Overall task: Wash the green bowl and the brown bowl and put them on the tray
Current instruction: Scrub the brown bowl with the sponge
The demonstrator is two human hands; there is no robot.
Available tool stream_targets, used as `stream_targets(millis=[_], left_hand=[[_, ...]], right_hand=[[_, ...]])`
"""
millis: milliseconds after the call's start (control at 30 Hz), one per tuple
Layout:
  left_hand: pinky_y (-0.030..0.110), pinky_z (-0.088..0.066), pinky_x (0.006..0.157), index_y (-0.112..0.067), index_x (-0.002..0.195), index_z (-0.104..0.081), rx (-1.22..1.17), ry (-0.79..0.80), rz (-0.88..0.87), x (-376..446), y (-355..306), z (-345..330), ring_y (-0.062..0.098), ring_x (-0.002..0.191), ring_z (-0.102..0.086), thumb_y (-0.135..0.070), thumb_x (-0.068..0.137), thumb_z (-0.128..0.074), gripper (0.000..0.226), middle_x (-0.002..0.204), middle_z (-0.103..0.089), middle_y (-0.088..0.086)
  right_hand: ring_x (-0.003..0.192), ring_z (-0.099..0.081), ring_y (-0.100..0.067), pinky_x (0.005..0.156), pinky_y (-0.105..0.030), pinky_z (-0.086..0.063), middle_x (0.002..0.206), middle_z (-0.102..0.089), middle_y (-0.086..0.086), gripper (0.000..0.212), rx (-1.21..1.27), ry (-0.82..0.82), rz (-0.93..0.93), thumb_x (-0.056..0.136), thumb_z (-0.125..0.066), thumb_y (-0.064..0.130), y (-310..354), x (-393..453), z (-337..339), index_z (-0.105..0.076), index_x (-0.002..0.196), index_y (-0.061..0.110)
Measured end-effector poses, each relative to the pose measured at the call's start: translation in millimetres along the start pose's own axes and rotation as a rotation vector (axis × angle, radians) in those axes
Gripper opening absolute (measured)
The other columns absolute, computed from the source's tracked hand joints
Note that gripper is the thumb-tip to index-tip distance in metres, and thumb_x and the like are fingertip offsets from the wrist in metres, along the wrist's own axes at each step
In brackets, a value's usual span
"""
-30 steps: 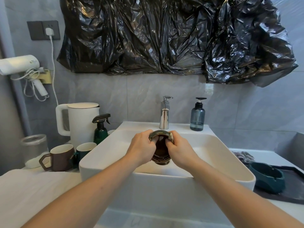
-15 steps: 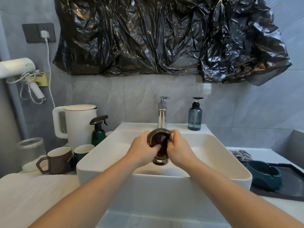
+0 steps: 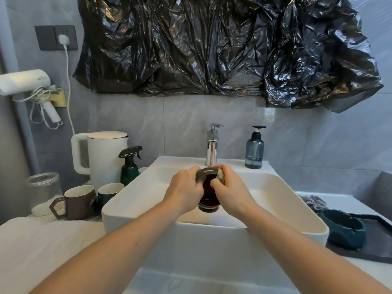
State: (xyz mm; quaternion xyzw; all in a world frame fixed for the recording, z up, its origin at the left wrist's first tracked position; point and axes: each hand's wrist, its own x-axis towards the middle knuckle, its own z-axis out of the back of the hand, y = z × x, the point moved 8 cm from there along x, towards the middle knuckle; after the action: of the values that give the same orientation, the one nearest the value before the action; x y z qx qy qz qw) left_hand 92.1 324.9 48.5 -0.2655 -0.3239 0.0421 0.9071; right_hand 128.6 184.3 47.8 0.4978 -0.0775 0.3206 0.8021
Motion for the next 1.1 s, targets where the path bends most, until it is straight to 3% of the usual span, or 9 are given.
stream_targets(millis=[100, 167, 400, 467, 533, 600, 733, 933, 1100], left_hand=[[0.049, -0.062, 0.079, -0.025, 0.117, -0.07, -0.142, -0.142, 0.065, 0, 7, 16, 0.027, 0.088, -0.068, -0.028, 0.108, -0.052, 0.021, 0.1, -0.073, -0.002], [0.05, -0.065, 0.069, -0.027, 0.117, -0.067, -0.203, -0.122, 0.092, 0, 9, 14, 0.025, 0.085, -0.07, -0.029, 0.109, -0.05, 0.019, 0.099, -0.07, -0.004], [0.054, -0.063, 0.071, -0.025, 0.11, -0.066, -0.137, -0.014, 0.052, -1, 5, 1, 0.028, 0.084, -0.07, -0.031, 0.107, -0.053, 0.015, 0.096, -0.07, -0.001], [0.054, -0.063, 0.073, -0.025, 0.114, -0.067, -0.175, -0.104, 0.059, -1, 5, 11, 0.028, 0.086, -0.07, -0.028, 0.108, -0.052, 0.016, 0.098, -0.07, -0.003], [0.053, -0.064, 0.074, -0.028, 0.114, -0.066, -0.206, -0.167, 0.081, -1, 7, 21, 0.026, 0.089, -0.069, -0.028, 0.109, -0.051, 0.016, 0.099, -0.069, -0.005], [0.049, -0.066, 0.07, -0.029, 0.114, -0.064, -0.228, -0.138, 0.108, -1, 10, 19, 0.023, 0.091, -0.068, -0.029, 0.11, -0.051, 0.014, 0.101, -0.068, -0.005], [0.048, -0.064, 0.076, -0.031, 0.11, -0.067, -0.174, -0.031, 0.107, -2, 10, 7, 0.024, 0.085, -0.071, -0.038, 0.097, -0.06, 0.017, 0.096, -0.072, -0.006], [0.047, -0.056, 0.082, -0.031, 0.107, -0.055, 0.042, 0.029, 0.045, -3, 0, -5, 0.033, 0.093, -0.063, -0.032, 0.094, -0.065, 0.017, 0.098, -0.071, -0.001], [0.053, -0.06, 0.081, -0.024, 0.108, -0.057, -0.016, 0.156, 0.081, -3, 10, -14, 0.033, 0.09, -0.067, -0.03, 0.101, -0.06, 0.01, 0.102, -0.071, 0.005]], right_hand=[[0.094, -0.06, -0.021, 0.081, -0.038, -0.052, 0.103, -0.064, -0.003, 0.018, 0.147, 0.094, -0.11, 0.098, -0.045, 0.031, -14, 1, -9, -0.048, 0.114, 0.024], [0.098, -0.059, -0.02, 0.084, -0.036, -0.05, 0.106, -0.063, -0.002, 0.013, 0.147, 0.067, -0.093, 0.105, -0.04, 0.025, -15, 4, -8, -0.047, 0.116, 0.022], [0.12, -0.057, -0.015, 0.104, -0.031, -0.048, 0.133, -0.059, 0.005, 0.046, -0.002, -0.056, 0.058, 0.104, -0.039, 0.011, -2, 4, 3, -0.043, 0.147, 0.028], [0.113, -0.06, -0.016, 0.097, -0.034, -0.052, 0.129, -0.061, 0.001, 0.037, 0.019, 0.002, -0.017, 0.106, -0.039, 0.016, -9, 4, -3, -0.041, 0.141, 0.026], [0.1, -0.063, -0.015, 0.076, -0.032, -0.054, 0.118, -0.064, -0.003, 0.023, 0.034, 0.12, -0.14, 0.109, -0.038, 0.029, -15, 0, -13, -0.04, 0.13, 0.022], [0.096, -0.063, -0.013, 0.065, -0.026, -0.05, 0.114, -0.064, -0.004, 0.021, 0.022, 0.158, -0.19, 0.109, -0.037, 0.035, -19, -1, -16, -0.04, 0.125, 0.021], [0.087, -0.061, -0.015, 0.065, -0.029, -0.046, 0.107, -0.065, -0.006, 0.013, -0.025, -0.002, -0.121, 0.108, -0.039, 0.021, -15, 4, -1, -0.043, 0.12, 0.02], [0.097, -0.064, -0.024, 0.086, -0.046, -0.057, 0.11, -0.066, -0.001, 0.032, -0.133, -0.074, -0.083, 0.098, -0.041, 0.007, -13, 5, 4, -0.046, 0.122, 0.028], [0.091, -0.061, -0.009, 0.077, -0.023, -0.049, 0.098, -0.064, 0.014, 0.048, -0.059, -0.093, 0.066, 0.092, -0.046, -0.001, 6, 1, 7, -0.046, 0.123, 0.035]])
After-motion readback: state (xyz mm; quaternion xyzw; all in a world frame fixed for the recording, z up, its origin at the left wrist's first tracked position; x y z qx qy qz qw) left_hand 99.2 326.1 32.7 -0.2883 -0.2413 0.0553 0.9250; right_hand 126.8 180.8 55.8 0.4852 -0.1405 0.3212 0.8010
